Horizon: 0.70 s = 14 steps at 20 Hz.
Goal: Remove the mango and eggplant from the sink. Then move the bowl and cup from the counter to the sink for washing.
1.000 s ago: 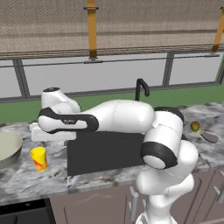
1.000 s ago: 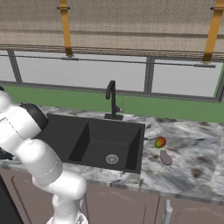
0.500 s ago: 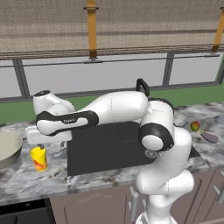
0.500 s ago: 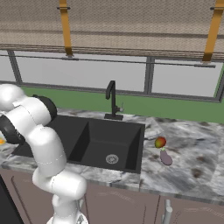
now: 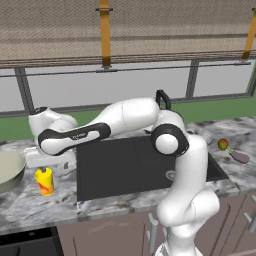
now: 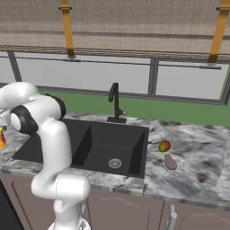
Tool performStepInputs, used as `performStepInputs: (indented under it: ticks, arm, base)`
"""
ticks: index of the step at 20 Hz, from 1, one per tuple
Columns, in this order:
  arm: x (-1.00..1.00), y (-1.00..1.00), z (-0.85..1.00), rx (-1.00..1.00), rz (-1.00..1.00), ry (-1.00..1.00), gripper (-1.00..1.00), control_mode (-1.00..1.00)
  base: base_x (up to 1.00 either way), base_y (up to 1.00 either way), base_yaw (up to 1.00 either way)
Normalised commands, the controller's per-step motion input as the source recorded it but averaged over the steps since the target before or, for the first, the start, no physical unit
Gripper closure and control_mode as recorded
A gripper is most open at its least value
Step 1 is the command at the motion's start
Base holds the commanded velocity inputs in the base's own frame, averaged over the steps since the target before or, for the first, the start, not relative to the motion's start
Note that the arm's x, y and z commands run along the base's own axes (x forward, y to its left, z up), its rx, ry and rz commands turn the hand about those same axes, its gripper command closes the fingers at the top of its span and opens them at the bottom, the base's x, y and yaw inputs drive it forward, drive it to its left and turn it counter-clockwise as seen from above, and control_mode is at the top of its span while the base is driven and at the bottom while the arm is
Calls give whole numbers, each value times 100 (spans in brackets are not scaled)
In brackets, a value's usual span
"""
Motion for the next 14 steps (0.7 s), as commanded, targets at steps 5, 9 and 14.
performStepInputs:
  ticks: [5,9,14]
  arm:
    - [15,12,-9,-2,0,0,-100,-100]
    - [11,2,-8,-2,0,0,-100,-100]
    - [4,0,-11,0,-1,0,-100,-100]
  base:
    - [0,0,0]
    - [0,0,0]
    - [0,0,0]
